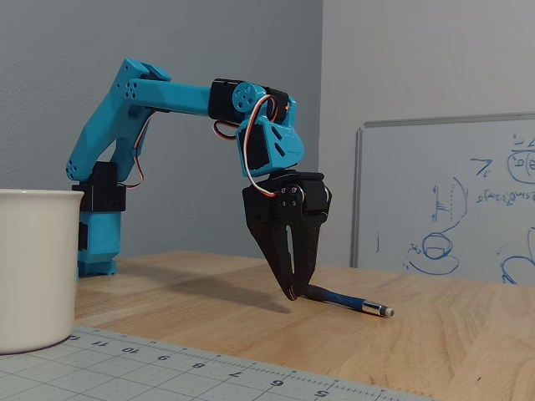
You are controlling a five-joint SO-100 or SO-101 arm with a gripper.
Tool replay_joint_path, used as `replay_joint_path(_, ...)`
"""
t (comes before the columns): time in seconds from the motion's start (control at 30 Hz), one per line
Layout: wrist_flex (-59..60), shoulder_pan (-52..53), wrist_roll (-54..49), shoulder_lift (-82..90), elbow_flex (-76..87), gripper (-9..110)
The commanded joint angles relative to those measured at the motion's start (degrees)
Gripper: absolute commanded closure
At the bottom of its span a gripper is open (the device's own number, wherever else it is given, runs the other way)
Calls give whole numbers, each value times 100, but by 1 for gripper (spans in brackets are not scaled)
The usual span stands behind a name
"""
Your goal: Touch the pen.
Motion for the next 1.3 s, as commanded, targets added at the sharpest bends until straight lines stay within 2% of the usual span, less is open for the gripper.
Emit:
replay_joint_path(0.0,422,-1143,-448,13790,11461,101)
replay_joint_path(1.0,413,-1143,-519,13790,11452,101)
replay_joint_path(1.17,308,-1204,-527,13790,11373,101)
replay_joint_path(1.27,-237,-1222,-527,13790,11364,101)
